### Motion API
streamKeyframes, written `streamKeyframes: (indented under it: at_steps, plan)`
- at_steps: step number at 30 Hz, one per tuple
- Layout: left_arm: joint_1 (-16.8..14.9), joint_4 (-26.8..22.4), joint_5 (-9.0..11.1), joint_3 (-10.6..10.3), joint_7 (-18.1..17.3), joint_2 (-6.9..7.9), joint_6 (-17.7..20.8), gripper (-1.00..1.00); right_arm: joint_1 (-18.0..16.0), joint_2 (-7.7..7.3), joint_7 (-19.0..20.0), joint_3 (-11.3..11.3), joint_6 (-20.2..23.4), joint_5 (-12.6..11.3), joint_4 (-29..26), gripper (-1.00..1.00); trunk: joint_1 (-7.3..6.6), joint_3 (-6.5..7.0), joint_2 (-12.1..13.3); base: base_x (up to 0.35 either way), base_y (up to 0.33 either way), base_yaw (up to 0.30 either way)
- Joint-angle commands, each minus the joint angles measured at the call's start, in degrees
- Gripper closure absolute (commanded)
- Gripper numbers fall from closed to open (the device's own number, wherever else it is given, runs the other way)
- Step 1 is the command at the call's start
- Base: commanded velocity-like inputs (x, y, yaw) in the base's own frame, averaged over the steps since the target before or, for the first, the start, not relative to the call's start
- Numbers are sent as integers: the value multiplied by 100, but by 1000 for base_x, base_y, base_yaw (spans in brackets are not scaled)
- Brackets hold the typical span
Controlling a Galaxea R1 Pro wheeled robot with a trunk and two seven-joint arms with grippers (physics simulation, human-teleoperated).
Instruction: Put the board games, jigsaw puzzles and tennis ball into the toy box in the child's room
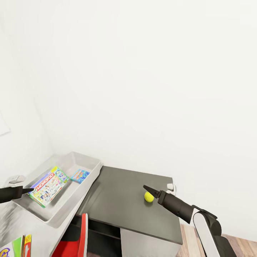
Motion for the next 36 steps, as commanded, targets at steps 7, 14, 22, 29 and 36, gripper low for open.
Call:
streamKeyframes:
  at_steps: [7, 14, 22, 29, 36]
  plan:
    - [-6, 1, 22, -133, -6, 0, 33, 100, -6, 6, 16, -13, 36, -5, -3, -100, 3, -77, -12, 0, 0, 0]
    - [-6, 1, 26, -257, -7, 0, 38, 100, -6, 6, 18, -13, 36, -5, -7, -100, 3, -143, -12, 0, 0, 0]
    - [-6, 1, 27, -279, -15, 1, 48, 100, -6, 6, 17, -13, 36, -5, -10, -100, 3, -217, -12, 0, 0, 0]
    - [-6, 1, 26, -281, -16, 0, 50, 100, -6, 6, 22, -13, 36, -5, -10, -100, 3, -283, -12, 0, 0, 0]
    - [-6, 1, 26, -282, -16, 0, 51, -100, -6, 6, 21, -13, 36, -5, -18, -100, 3, -303, -12, 0, 0, 0]
